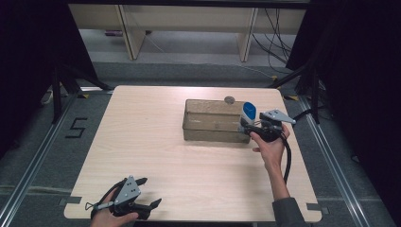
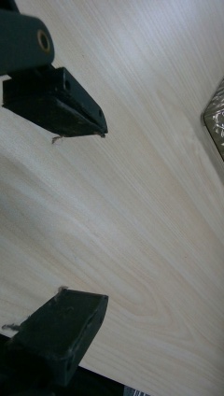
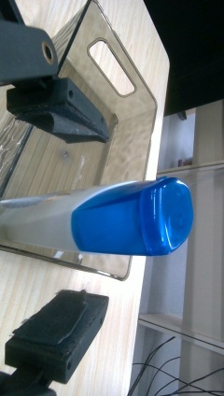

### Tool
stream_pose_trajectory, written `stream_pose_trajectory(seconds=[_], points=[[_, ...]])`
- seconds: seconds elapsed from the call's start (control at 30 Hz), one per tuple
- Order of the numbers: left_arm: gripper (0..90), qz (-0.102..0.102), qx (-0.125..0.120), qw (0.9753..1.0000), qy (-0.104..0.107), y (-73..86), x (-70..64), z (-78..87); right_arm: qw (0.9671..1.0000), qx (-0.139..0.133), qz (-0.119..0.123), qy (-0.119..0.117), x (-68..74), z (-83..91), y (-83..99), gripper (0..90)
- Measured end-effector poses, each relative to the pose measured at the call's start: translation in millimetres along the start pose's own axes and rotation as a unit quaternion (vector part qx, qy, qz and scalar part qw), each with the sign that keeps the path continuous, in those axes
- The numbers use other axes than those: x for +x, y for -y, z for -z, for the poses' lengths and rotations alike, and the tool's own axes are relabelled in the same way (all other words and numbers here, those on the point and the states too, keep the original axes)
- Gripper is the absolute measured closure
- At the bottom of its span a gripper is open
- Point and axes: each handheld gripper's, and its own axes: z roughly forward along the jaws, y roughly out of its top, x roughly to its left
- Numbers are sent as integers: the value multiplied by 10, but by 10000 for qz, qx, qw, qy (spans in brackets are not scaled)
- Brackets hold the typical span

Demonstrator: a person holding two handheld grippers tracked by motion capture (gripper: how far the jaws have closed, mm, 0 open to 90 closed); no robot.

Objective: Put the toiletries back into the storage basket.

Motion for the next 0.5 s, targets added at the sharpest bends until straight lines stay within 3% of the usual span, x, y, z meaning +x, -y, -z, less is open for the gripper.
stream_pose_trajectory(seconds=[0.03,0.07,0.13,0.2,0.27,0.33,0.47,0.5], points=[[147,11,-4,10000,0,1,1,0,9999,2,120,13,-13,4,-3,182],[147,5,-5,10000,-10,0,4,2,10000,16,-53,24,11,22,2,181],[147,-50,12,10000,-67,-3,11,9,10000,-40,9,6,8,23,11,179],[147,-5,-17,10000,-17,-2,8,9,9999,-32,-89,44,30,37,18,178],[147,-10,-24,10000,-18,-3,11,11,10000,-62,72,17,4,51,14,177],[147,-9,-16,10000,-19,-1,13,10,9998,-8,-180,7,42,78,14,178],[147,-2,-13,10000,-16,-2,10,8,10000,-80,26,20,16,102,16,178],[147,2,-13,10000,-17,-1,11,8,10000,-38,-83,-8,24,115,13,178]])
